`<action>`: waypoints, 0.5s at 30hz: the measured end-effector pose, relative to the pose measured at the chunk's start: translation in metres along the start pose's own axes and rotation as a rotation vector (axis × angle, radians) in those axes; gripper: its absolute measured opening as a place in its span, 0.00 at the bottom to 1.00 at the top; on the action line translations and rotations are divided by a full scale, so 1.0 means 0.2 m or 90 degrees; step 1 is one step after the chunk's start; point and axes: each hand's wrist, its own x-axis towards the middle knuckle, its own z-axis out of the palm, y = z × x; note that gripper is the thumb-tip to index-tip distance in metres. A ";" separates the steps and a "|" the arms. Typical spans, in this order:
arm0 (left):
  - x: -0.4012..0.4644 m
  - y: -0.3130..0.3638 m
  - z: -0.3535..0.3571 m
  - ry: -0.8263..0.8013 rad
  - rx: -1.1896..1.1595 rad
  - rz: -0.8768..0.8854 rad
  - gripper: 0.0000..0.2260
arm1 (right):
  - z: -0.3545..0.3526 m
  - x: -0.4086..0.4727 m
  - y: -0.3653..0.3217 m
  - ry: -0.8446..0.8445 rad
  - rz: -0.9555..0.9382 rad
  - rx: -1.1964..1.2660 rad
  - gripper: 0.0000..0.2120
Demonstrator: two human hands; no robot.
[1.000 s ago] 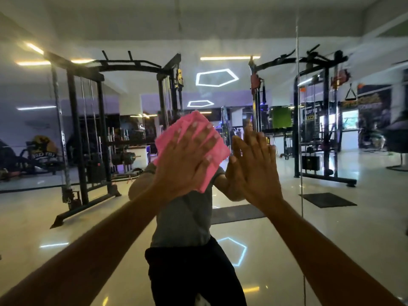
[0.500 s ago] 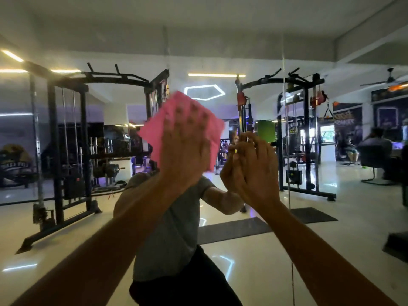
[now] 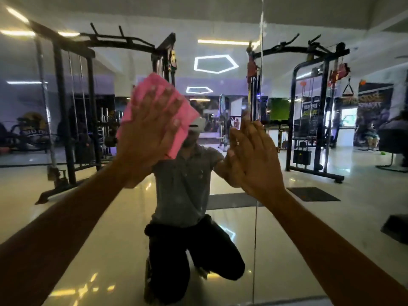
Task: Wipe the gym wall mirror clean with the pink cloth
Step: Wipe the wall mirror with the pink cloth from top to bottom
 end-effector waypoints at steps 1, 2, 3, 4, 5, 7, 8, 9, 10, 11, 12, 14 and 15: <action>0.00 0.02 -0.01 0.020 -0.014 -0.097 0.27 | 0.03 -0.08 0.00 -0.020 -0.006 -0.008 0.27; 0.00 0.10 -0.01 0.042 -0.036 -0.169 0.27 | 0.05 -0.13 0.00 -0.033 0.000 -0.002 0.26; -0.02 0.21 0.02 0.042 -0.045 -0.174 0.27 | 0.06 -0.16 -0.01 -0.039 0.011 0.011 0.27; -0.08 0.32 0.06 0.004 -0.045 -0.107 0.28 | 0.07 -0.18 -0.02 -0.040 0.023 0.028 0.27; -0.18 0.42 0.10 -0.037 -0.043 -0.001 0.28 | 0.06 -0.20 -0.03 -0.039 0.030 0.046 0.28; -0.39 0.44 0.15 -0.107 -0.051 0.133 0.27 | 0.07 -0.26 -0.02 -0.040 0.023 0.070 0.28; -0.41 0.39 0.15 -0.093 -0.051 0.134 0.26 | 0.07 -0.29 -0.01 -0.046 0.012 0.070 0.28; -0.37 0.35 0.14 -0.057 -0.052 0.086 0.26 | 0.08 -0.32 0.00 -0.052 0.004 0.063 0.28; -0.30 0.34 0.12 -0.018 -0.061 -0.006 0.26 | 0.08 -0.35 0.02 -0.053 -0.001 0.055 0.29; -0.24 0.37 0.10 0.009 -0.078 -0.094 0.27 | 0.09 -0.38 0.03 -0.051 -0.002 0.050 0.29; -0.21 0.44 0.10 0.010 -0.092 -0.137 0.27 | 0.10 -0.40 0.04 -0.048 0.000 0.049 0.30; -0.36 0.63 0.16 -0.048 -0.063 -0.041 0.28 | 0.10 -0.45 0.06 -0.061 0.005 0.050 0.31; -0.50 0.67 0.19 -0.084 -0.051 0.057 0.27 | 0.09 -0.46 0.07 -0.070 0.003 0.048 0.32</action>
